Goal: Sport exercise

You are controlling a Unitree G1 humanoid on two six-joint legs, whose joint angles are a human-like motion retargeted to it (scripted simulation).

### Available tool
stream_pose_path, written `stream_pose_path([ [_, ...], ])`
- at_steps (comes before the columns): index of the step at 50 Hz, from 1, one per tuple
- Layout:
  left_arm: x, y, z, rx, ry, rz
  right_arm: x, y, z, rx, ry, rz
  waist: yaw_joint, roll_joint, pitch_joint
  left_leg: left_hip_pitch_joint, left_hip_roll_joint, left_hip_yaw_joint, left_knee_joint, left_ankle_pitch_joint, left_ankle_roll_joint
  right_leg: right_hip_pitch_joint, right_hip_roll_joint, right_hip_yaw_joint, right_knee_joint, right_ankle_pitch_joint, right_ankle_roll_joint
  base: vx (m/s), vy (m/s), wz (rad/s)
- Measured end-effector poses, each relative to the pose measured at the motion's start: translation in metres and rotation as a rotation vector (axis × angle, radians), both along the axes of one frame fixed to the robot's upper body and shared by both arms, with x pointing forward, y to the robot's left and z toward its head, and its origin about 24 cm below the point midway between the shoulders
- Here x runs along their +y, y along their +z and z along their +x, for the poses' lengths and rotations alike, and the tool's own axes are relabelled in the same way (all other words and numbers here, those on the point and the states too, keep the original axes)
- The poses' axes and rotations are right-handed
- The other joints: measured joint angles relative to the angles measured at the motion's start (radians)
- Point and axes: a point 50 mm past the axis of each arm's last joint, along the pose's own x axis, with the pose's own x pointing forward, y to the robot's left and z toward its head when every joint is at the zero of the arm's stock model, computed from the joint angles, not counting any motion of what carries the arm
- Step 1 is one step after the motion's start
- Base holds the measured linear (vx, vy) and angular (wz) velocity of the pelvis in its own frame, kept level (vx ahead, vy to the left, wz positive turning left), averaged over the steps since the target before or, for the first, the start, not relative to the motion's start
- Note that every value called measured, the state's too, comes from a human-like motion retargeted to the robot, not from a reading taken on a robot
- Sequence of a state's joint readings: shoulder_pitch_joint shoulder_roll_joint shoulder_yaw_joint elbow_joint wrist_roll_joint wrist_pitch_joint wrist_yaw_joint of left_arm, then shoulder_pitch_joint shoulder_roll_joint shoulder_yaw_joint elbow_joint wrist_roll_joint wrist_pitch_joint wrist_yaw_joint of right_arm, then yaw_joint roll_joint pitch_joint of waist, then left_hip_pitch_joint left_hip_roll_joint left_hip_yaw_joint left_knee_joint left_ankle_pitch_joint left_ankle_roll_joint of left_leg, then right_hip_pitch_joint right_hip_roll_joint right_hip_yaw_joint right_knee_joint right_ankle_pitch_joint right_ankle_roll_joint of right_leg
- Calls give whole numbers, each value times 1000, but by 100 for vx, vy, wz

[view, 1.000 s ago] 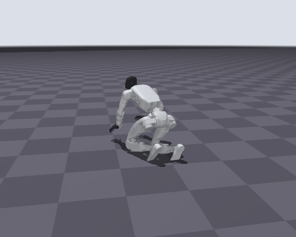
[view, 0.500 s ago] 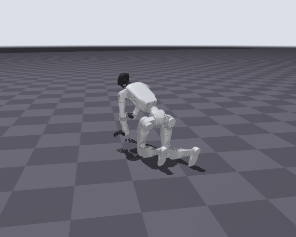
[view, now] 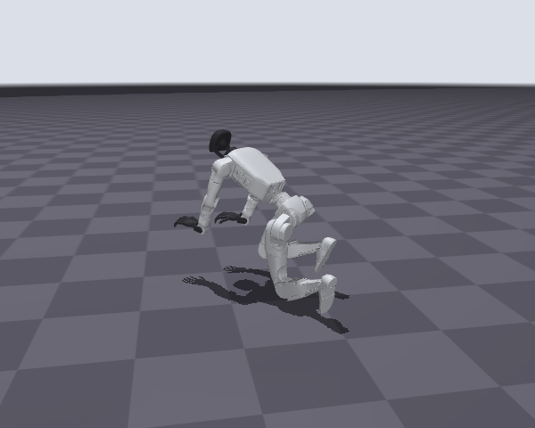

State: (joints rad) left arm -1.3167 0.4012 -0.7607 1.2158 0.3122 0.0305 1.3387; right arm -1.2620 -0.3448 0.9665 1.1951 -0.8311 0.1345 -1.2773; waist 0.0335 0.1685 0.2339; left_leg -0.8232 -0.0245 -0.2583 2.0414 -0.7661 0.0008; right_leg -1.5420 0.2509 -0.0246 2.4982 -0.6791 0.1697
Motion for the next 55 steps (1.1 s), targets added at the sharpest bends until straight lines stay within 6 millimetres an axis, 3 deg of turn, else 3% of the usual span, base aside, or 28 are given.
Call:
stream_pose_path([
  [10, -46, -10, 1, 26, -63, 119, -21, -23, -12, 4, 22, 60, -14, -42, -33, -60, 116, 81, 31, 37, 94, 176, -17, -2, -131, -59, -1, 17, -13, 120],
  [23, -99, -4, -5, 44, -245, 222, -55, -1, -37, -68, 104, 197, -4, -205, -57, -418, 299, 407, 291, -102, 207, 306, -94, -136, -252, -58, 21, 5, -20, 123],
  [30, -114, -1, -10, 27, -335, 173, -75, 1, -52, -116, 131, 219, 36, -275, -31, -492, 281, 406, 325, -98, 240, 318, -35, -194, -292, 14, 75, 9, -19, 59],
  [35, -117, -2, -12, 34, -378, 123, -89, -7, -53, -111, 91, 211, 60, -288, -15, -512, 197, 315, 311, -70, 204, 321, 47, -162, -305, 0, 91, 18, -22, 73],
  [40, -111, -6, -10, 47, -388, 74, -102, -19, -46, -62, 17, 212, 79, -264, -10, -507, 112, 216, 283, -74, 175, 329, 28, -65, -261, -13, 90, 27, -9, 70],
  [47, -119, -20, -10, 95, -418, -15, -118, -33, -34, 4, -114, 210, 100, -188, 12, -452, 12, 53, 249, -60, 94, 284, -11, 111, -166, -46, 86, 31, -11, 94],
  [55, -129, -42, -13, 153, -423, -69, -135, -50, -28, 80, -243, 222, 115, -96, 66, -294, -98, -99, 227, -81, -45, 229, -2, 337, -108, -91, 21, 30, -22, 126],
])
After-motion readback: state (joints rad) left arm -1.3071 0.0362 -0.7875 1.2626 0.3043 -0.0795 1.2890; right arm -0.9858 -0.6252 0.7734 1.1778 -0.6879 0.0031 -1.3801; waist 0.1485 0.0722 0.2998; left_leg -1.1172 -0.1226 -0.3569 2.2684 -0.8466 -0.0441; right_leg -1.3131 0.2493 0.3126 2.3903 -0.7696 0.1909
